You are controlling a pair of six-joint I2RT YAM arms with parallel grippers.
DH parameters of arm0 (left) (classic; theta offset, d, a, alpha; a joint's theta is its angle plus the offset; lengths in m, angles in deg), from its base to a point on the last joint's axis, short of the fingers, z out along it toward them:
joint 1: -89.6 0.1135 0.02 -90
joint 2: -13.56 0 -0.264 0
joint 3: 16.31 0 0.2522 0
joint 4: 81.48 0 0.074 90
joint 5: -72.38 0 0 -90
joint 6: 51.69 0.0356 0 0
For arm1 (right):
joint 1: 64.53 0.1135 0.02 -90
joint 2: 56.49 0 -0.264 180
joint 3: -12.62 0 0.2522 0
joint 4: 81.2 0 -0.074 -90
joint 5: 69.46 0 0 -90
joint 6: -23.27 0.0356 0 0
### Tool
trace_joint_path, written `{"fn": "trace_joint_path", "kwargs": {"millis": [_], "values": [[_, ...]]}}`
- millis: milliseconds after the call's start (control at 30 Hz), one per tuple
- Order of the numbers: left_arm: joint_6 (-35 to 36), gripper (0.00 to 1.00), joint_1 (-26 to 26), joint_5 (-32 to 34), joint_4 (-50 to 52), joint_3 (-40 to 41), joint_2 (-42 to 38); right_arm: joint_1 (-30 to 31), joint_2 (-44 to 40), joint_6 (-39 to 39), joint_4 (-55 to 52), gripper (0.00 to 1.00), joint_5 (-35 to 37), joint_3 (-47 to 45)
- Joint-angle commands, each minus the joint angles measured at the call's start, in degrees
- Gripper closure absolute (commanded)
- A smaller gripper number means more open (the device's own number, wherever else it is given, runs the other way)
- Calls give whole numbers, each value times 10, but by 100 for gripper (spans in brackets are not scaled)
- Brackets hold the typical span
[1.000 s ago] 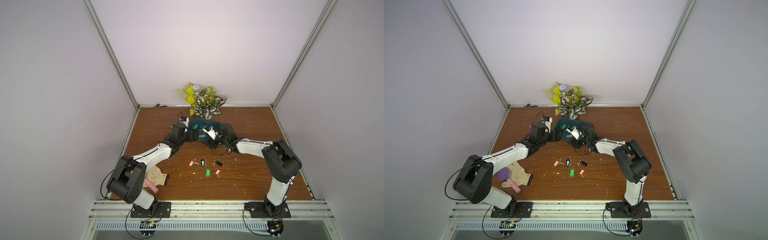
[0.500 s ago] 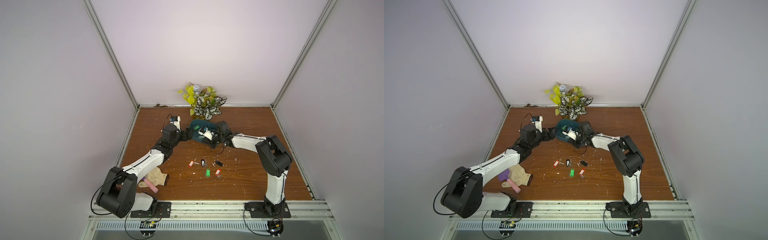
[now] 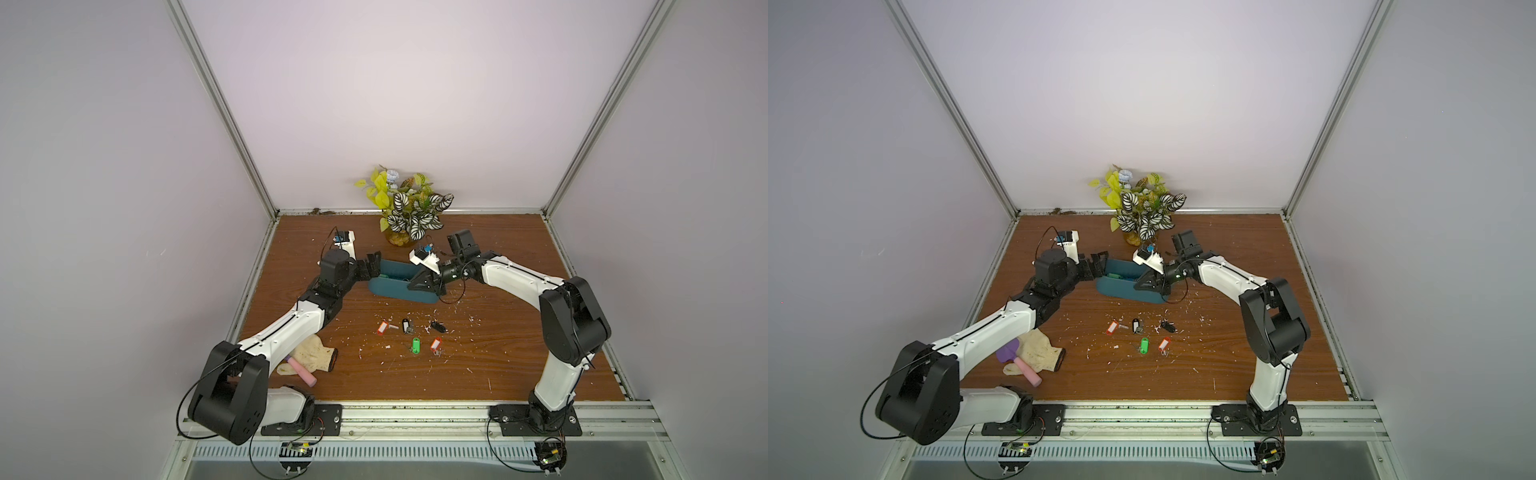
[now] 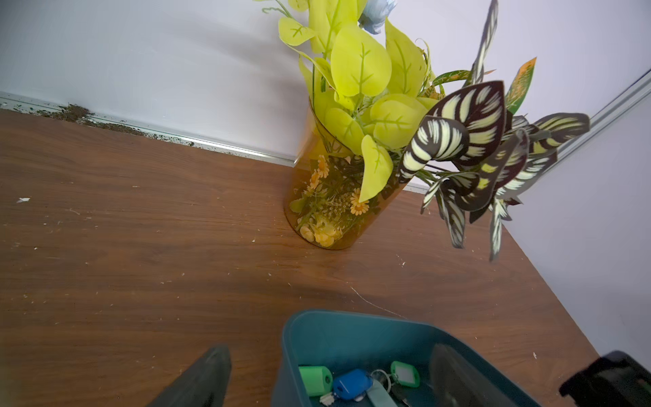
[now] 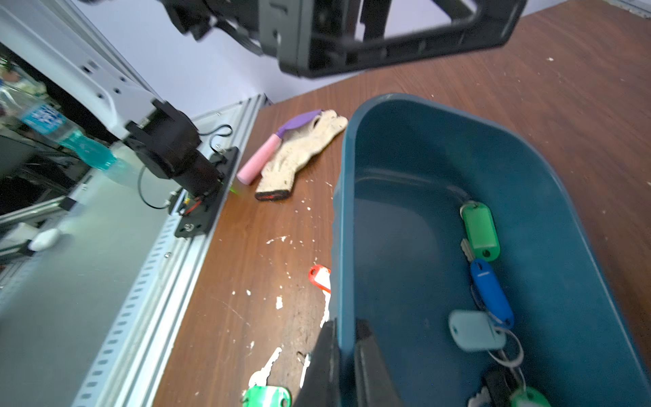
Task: Take the keys out of the storage box
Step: Adjust the storage box at the center of the board.
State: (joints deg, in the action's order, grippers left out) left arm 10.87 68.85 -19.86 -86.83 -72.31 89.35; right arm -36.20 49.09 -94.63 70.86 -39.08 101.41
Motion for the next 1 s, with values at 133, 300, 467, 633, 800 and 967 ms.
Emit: {"fn": "trace_joint_path", "kwargs": {"millis": [133,300,467,633,800,967], "values": [[9,7,7,6,9,-4,2,-9,68,-70,-169,100,-53,108],[9,8,8,7,11,-5,5,-9,87,-66,-194,100,-11,138],[9,7,9,7,10,-6,11,-4,75,-53,-169,100,105,114],[9,7,10,7,12,-7,10,-3,59,-51,-142,94,190,71],[9,7,11,11,11,-4,7,-3,32,-30,-118,72,215,34],[11,7,10,11,12,-6,8,-4,-39,60,-34,59,227,-8]]}}
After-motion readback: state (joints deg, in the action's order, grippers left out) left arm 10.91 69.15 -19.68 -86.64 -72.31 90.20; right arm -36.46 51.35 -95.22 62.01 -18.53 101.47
